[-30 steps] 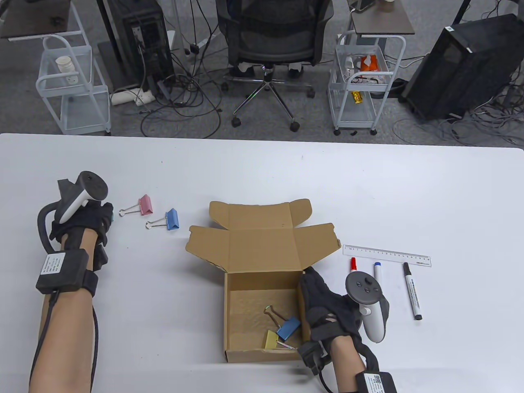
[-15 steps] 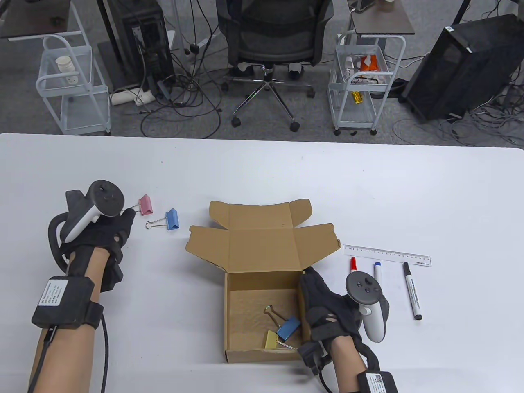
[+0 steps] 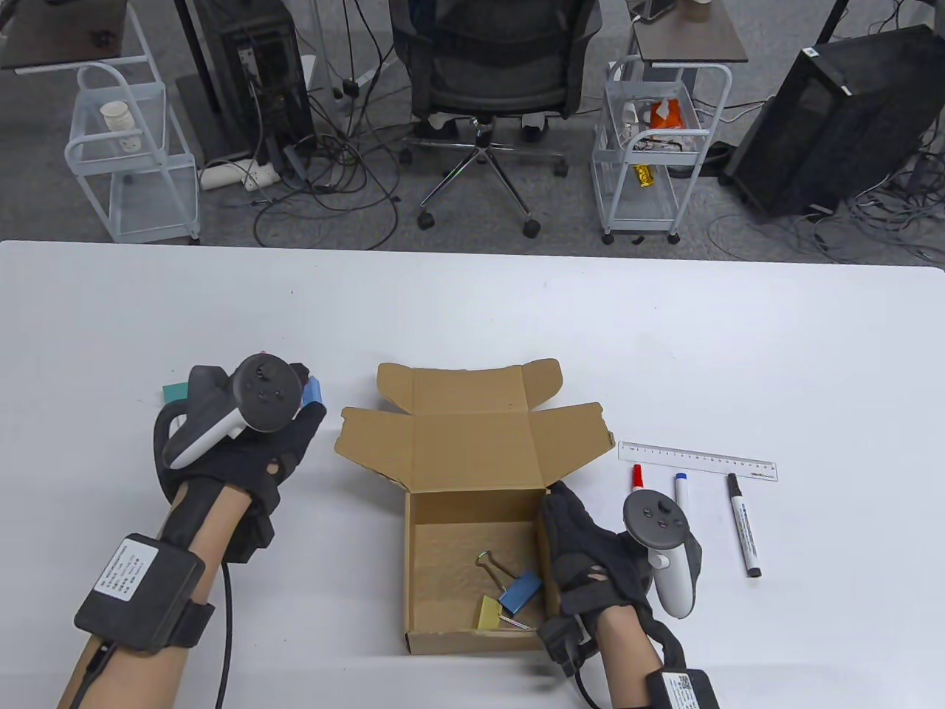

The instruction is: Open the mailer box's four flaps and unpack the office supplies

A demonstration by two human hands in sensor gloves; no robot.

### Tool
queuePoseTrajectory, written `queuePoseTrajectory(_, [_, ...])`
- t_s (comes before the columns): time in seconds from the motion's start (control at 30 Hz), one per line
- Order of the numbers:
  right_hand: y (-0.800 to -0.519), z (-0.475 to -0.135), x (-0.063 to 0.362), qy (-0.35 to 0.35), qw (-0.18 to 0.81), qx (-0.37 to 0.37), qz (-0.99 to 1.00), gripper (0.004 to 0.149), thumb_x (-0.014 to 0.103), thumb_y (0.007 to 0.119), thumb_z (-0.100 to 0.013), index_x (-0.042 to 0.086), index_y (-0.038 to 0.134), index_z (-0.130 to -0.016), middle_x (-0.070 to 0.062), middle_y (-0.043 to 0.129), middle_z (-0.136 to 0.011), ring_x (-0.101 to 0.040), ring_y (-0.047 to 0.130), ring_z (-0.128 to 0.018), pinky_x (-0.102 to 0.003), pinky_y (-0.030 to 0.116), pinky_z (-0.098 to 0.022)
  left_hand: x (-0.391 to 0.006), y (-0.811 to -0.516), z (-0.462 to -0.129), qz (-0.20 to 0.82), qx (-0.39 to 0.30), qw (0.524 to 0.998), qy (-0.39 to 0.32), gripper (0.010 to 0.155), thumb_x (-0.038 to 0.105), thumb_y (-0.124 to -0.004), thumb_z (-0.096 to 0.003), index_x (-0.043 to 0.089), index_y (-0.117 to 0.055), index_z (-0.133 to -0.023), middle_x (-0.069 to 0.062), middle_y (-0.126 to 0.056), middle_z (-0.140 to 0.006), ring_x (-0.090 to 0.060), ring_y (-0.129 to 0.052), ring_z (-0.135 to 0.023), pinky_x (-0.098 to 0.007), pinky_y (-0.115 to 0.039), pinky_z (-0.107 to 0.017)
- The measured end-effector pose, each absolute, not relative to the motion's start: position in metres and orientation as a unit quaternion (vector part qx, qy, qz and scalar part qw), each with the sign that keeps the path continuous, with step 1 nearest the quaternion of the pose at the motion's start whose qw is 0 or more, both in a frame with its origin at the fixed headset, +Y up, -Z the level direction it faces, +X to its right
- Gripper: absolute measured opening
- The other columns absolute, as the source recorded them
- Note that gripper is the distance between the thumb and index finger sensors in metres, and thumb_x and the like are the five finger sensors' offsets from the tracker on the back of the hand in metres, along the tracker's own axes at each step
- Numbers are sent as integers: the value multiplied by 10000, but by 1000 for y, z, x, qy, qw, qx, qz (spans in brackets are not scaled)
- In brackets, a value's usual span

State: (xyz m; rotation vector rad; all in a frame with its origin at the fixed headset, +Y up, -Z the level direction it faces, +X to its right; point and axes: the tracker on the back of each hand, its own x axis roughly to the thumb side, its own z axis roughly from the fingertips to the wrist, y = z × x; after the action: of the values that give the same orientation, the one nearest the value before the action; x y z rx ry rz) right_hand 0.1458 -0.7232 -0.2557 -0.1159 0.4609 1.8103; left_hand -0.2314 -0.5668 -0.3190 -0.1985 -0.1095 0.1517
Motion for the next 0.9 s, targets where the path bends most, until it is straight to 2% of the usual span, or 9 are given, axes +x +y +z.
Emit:
queuePoseTrajectory(0.5, [-723,-256,146,199,593,-49,779,647,423,445,-658,63,336,-1185,-376,317,-1223,-686,390,-1033,-765,415,-727,-124,-582,-264,19,-136,970,-201,678,492,-662,-590,133,-494,-1140,-176,-509,-1219,-493,-584,-1120,-611,-594,-760])
queuePoseTrajectory(0.9, [-723,-256,146,201,593,-47,778,648,423,444,-658,63,333,-1185,-375,315,-1225,-687,390,-1033,-764,416,-728,-44,-610,-254,-25,-221,938,-267,678,484,-680,-591,131,-500,-1140,-179,-530,-1213,-478,-638,-1104,-595,-621,-756])
